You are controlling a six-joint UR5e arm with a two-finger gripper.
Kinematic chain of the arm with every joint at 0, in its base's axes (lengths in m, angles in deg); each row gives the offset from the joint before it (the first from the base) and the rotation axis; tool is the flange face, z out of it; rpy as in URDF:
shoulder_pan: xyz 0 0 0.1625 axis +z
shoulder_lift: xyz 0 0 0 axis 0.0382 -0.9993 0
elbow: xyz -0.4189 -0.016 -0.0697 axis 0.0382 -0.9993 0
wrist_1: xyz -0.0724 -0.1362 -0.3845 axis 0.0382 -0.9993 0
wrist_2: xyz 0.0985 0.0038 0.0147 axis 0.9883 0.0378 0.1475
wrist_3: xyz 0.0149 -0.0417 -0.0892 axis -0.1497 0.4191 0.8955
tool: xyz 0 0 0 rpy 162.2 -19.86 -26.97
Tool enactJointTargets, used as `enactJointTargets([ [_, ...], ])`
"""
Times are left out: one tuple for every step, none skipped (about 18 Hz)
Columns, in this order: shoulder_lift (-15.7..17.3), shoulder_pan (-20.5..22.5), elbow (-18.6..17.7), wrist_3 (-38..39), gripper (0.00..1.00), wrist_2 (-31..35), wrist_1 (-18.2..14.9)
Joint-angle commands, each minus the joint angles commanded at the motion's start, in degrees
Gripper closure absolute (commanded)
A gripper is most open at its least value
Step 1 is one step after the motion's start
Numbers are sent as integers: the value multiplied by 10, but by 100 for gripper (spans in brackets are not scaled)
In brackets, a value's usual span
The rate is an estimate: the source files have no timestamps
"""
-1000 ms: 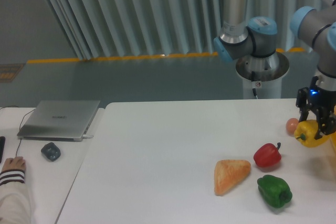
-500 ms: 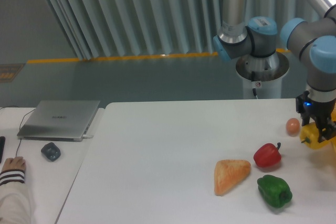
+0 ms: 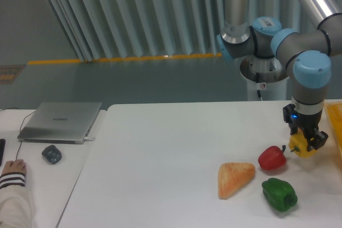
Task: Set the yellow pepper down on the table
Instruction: 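Lower the yellow pepper onto the table beside the red pepper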
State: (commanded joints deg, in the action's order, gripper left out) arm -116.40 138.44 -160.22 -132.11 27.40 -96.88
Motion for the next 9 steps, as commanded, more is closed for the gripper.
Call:
enactJointTargets([
  [0,0,0,0,0,0,0],
  [0,0,0,1,0,0,0],
  [-1,0,0,0,0,0,0],
  [-1,0,0,-1,0,0,0],
  [-1,0,0,-3,0,0,0],
  [-1,0,0,-4,0,0,0],
  [-1,0,0,-4,0,0,0],
  [-1,0,1,-4,0,0,0],
  [0,0,3,-5,0,0,0],
])
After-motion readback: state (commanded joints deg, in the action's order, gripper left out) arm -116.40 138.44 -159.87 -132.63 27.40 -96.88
